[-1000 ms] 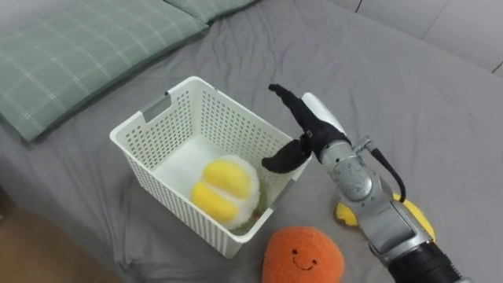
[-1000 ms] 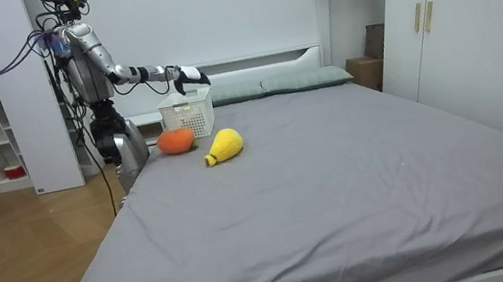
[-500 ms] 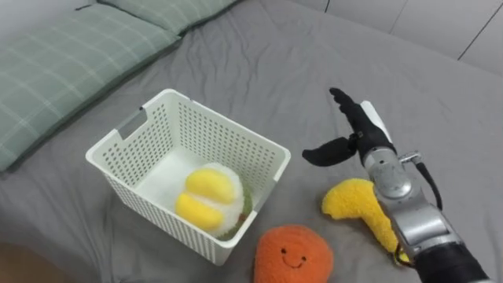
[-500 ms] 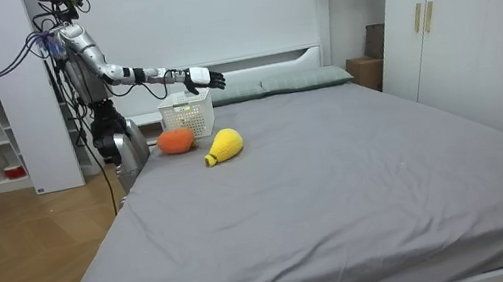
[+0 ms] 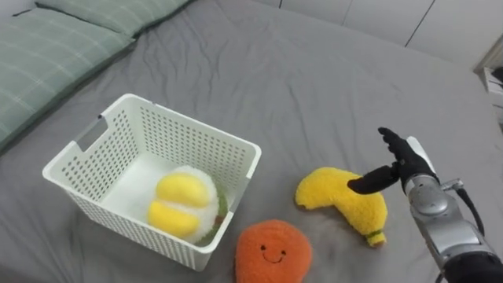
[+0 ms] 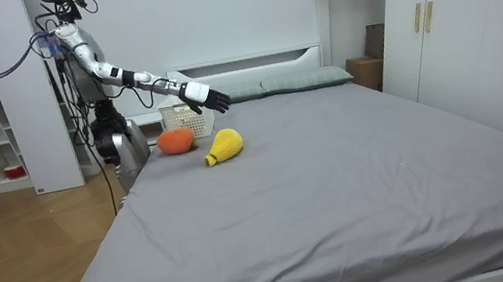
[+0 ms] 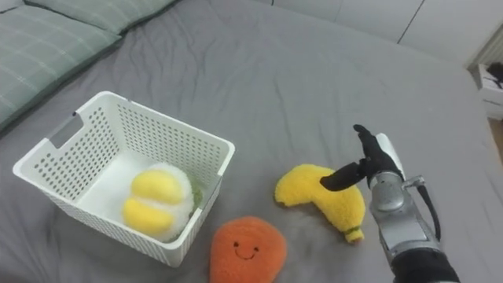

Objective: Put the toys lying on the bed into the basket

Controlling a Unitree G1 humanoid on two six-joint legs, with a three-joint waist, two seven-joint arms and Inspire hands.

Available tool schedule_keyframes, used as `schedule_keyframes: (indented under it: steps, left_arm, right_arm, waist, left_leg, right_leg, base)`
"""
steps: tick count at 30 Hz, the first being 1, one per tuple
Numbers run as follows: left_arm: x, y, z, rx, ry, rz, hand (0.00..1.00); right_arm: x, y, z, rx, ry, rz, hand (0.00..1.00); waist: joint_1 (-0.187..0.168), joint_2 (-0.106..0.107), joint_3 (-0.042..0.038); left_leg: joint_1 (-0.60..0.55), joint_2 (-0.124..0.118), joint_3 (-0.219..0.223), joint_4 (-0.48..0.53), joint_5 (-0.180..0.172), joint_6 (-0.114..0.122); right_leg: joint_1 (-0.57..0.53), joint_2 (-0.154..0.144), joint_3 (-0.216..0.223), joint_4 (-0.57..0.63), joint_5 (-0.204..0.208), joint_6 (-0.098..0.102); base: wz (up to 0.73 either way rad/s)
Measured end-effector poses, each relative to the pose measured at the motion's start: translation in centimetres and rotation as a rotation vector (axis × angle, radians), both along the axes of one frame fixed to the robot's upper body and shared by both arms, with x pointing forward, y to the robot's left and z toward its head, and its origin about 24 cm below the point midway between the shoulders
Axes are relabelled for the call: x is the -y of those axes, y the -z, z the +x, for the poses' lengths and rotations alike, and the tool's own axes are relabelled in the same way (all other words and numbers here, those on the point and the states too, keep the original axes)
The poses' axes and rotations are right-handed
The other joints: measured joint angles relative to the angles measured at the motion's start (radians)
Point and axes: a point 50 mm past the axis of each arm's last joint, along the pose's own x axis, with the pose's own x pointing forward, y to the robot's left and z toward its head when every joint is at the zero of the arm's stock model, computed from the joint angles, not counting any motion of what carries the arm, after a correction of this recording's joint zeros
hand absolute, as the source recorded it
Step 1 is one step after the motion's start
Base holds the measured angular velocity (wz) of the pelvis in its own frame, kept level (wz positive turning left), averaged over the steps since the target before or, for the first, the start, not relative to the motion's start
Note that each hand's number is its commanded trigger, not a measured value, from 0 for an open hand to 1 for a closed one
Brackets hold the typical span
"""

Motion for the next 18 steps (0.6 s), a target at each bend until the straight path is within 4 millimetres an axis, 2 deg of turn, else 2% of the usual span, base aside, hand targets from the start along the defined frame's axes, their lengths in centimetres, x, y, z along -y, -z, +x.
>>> schedule_keyframes:
  steps: [7, 10, 13, 14, 18]
  left_arm:
    - [0.4, -0.3, 4.2, 0.099, 0.055, -0.01, 0.0]
    - [0.2, -0.6, 5.7, 0.161, 0.032, -0.023, 0.0]
    - [0.2, -0.8, 6.8, 0.204, 0.024, -0.031, 0.0]
    - [0.4, -0.8, 7.2, 0.21, 0.038, -0.033, 0.0]
    - [0.6, -0.7, 7.9, 0.226, 0.039, -0.042, 0.0]
  right_arm:
    - [2.0, 0.8, 0.1, -0.076, 0.1, -0.031, 0.0]
    - [2.7, 0.2, 1.2, -0.082, 0.142, -0.04, 0.0]
    - [3.3, -0.6, 1.7, -0.049, 0.175, -0.047, 0.0]
    - [3.4, -0.9, 2.0, -0.039, 0.182, -0.051, 0.0]
    - [3.6, -1.4, 2.5, -0.021, 0.202, -0.063, 0.0]
  waist:
    - [0.017, 0.014, -0.0022]
    - [0.016, 0.016, 0.0001]
    - [0.017, 0.022, 0.0074]
    - [0.016, 0.026, 0.017]
    - [0.018, 0.02, 0.026]
  left_leg:
    - [-0.103, 0.003, 0.007, 0.013, 0.01, -0.001]
    - [-0.16, 0.004, 0.008, 0.021, 0.02, -0.003]
    - [-0.191, 0.004, 0.007, 0.023, 0.02, -0.004]
    - [-0.199, 0.004, 0.007, 0.023, 0.02, -0.004]
    - [-0.25, 0.005, 0.007, 0.023, 0.021, -0.004]
  right_leg:
    - [-0.115, -0.003, 0.003, 0.027, 0.005, -0.007]
    - [-0.176, -0.002, 0.002, 0.029, 0.009, -0.013]
    - [-0.205, -0.002, 0.002, 0.028, 0.01, -0.014]
    - [-0.213, -0.002, 0.002, 0.027, 0.01, -0.014]
    - [-0.265, -0.002, 0.001, 0.028, 0.01, -0.014]
  base:
    - [-0.02]
    - [-0.01]
    - [0.0]
    - [0.0]
    - [0.0]
